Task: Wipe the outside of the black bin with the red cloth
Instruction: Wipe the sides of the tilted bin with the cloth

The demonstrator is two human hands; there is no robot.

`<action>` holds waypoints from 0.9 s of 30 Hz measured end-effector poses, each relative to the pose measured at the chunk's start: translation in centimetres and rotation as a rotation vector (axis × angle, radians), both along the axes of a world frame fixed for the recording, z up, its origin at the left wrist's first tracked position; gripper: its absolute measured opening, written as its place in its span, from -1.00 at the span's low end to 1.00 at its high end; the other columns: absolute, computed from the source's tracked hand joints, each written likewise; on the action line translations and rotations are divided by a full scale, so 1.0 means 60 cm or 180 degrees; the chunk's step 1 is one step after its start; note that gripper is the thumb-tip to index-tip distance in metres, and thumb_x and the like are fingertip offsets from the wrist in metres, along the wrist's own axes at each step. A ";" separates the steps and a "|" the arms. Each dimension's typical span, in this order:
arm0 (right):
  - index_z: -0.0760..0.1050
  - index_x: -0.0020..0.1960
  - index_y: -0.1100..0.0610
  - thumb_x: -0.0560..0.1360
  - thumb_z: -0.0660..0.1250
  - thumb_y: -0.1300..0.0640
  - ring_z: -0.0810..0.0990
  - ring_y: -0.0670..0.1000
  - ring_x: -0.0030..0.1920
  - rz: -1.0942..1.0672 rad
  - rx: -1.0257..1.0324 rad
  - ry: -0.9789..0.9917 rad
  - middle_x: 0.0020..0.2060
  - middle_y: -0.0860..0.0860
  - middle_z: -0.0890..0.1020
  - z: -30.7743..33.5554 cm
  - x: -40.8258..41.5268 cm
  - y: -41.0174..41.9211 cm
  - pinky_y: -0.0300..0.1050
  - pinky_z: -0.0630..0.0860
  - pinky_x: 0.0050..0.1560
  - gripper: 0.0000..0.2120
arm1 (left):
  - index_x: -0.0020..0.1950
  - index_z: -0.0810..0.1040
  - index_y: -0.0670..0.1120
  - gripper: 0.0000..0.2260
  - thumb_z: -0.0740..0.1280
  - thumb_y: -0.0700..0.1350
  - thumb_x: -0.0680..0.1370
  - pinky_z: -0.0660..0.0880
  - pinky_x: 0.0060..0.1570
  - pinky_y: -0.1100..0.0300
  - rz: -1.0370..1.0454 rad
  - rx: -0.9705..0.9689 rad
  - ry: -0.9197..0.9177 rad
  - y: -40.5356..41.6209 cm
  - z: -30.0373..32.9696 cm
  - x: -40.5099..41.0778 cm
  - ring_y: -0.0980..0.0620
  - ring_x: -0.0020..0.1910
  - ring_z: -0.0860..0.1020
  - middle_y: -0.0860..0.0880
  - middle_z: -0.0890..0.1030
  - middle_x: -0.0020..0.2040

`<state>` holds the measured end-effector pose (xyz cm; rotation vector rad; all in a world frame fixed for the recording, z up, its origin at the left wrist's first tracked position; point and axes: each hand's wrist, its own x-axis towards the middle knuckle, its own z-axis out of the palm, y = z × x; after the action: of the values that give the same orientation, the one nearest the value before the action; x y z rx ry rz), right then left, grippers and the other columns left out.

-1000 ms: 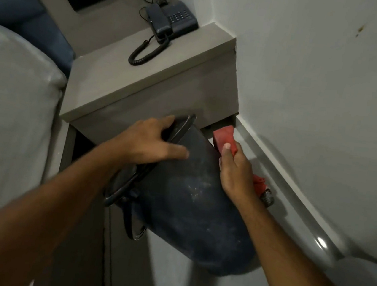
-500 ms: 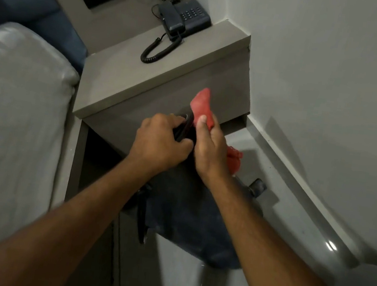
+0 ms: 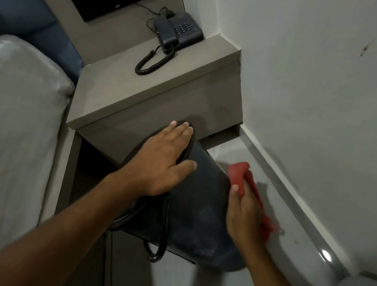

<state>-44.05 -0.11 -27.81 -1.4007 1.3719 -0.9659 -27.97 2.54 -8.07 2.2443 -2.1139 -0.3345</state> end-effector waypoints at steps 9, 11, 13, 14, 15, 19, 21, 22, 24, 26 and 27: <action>0.17 0.58 -0.17 0.67 0.01 -0.15 0.25 -0.05 0.56 0.0747 -0.1335 -0.0631 0.54 -0.16 0.35 0.104 0.086 0.056 0.27 0.19 0.52 -0.52 | 0.62 0.03 -0.08 -0.31 0.01 0.12 0.52 -0.09 0.55 0.09 0.0425 -0.0109 0.0217 0.001 -0.002 0.023 0.05 0.61 -0.06 -0.05 0.03 0.65; 0.10 0.59 -0.16 0.64 0.01 -0.21 0.18 -0.01 0.59 0.0565 -0.1181 -0.0108 0.58 -0.12 0.27 0.033 0.049 0.070 0.26 0.15 0.52 -0.47 | 0.62 0.02 -0.06 -0.32 0.02 0.11 0.52 -0.06 0.58 0.00 0.0577 -0.0090 0.0282 0.006 -0.003 0.040 0.06 0.61 -0.07 -0.03 0.02 0.65; 0.30 0.53 0.12 0.60 0.07 -0.15 0.37 0.27 0.48 0.0071 -0.0418 0.0203 0.45 0.23 0.46 -0.021 0.014 0.058 0.30 0.26 0.46 -0.42 | 0.63 0.00 -0.06 -0.32 0.03 0.11 0.52 -0.03 0.57 -0.06 0.0610 -0.0050 0.0333 0.007 -0.004 0.050 0.05 0.61 -0.07 -0.02 0.01 0.66; 0.41 0.45 0.23 0.61 0.08 -0.10 0.46 0.34 0.38 -0.0101 -0.0103 0.0324 0.34 0.31 0.54 -0.033 -0.001 0.042 0.29 0.33 0.42 -0.44 | 0.63 0.00 -0.06 -0.32 0.03 0.12 0.53 -0.03 0.57 -0.06 0.0600 -0.0034 0.0369 0.003 -0.004 0.051 0.05 0.61 -0.07 -0.03 0.01 0.66; 0.50 0.36 0.27 0.63 0.07 -0.08 0.54 0.35 0.27 -0.0174 0.0066 0.0426 0.22 0.31 0.61 -0.034 -0.010 0.029 0.27 0.40 0.34 -0.48 | 0.63 0.01 -0.07 -0.32 0.04 0.12 0.53 -0.04 0.57 -0.07 0.0595 -0.0032 0.0397 0.000 -0.006 0.050 0.04 0.62 -0.06 -0.03 0.01 0.66; 0.55 0.05 0.05 0.68 0.12 0.05 0.60 0.11 -0.04 0.0024 -0.0380 -0.0036 -0.13 -0.04 0.59 0.068 0.050 0.015 0.25 0.53 0.09 -0.77 | 0.58 0.19 -0.15 -0.38 0.04 0.08 0.55 0.02 0.56 -0.08 0.0642 -0.0165 0.0305 -0.023 -0.006 0.040 -0.08 0.60 0.08 -0.14 0.18 0.62; 0.52 0.24 -0.04 0.66 0.10 0.03 0.56 0.03 0.15 0.0339 -0.0738 -0.0671 0.06 -0.05 0.62 0.135 0.105 0.043 0.25 0.46 0.26 -0.73 | 0.28 0.46 -0.22 -0.52 0.03 0.04 0.54 0.15 0.51 -0.10 0.0644 -0.0327 0.0299 -0.027 -0.007 0.035 -0.19 0.40 0.37 -0.25 0.49 0.34; 0.46 0.37 -0.07 0.65 0.08 -0.02 0.49 0.01 0.31 0.0422 -0.0817 -0.0813 0.23 -0.04 0.60 0.157 0.125 0.061 0.27 0.36 0.38 -0.66 | 0.04 0.49 -0.19 -0.62 0.03 0.03 0.53 0.24 0.45 -0.13 0.0648 -0.0435 0.0338 -0.026 -0.008 0.034 -0.17 0.18 0.47 -0.22 0.55 0.10; 0.34 0.50 -0.07 0.63 0.04 -0.11 0.27 -0.09 0.48 0.0449 -0.0889 -0.0814 0.45 -0.02 0.47 0.177 0.142 0.081 0.29 0.17 0.50 -0.53 | -0.18 0.39 -0.15 -0.73 0.05 -0.01 0.54 0.36 0.26 -0.08 0.0786 -0.0638 0.0586 -0.018 -0.004 0.036 -0.08 -0.07 0.45 -0.10 0.49 -0.15; 0.33 0.53 -0.01 0.60 0.01 -0.16 0.18 -0.16 0.49 0.0527 -0.0892 -0.0673 0.50 0.01 0.43 0.169 0.135 0.077 0.22 0.05 0.56 -0.44 | -0.14 0.45 -0.21 -0.72 0.14 0.00 0.53 0.39 0.08 0.01 0.0833 -0.0747 0.1089 0.003 0.007 0.057 -0.08 -0.06 0.49 -0.08 0.54 -0.11; 0.36 0.52 0.02 0.59 -0.01 -0.18 0.21 -0.12 0.50 0.0573 -0.0855 -0.0566 0.49 0.03 0.45 0.161 0.129 0.066 0.19 0.04 0.57 -0.41 | 0.01 0.53 -0.21 -0.66 0.18 0.05 0.51 0.40 0.11 0.04 0.0803 -0.0650 0.1417 0.014 0.013 0.073 -0.07 0.08 0.52 -0.08 0.59 0.04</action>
<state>-36.30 3.86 -18.17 -1.5651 0.9938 -1.1547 -23.58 3.40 -7.30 2.0508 -1.5533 -0.5202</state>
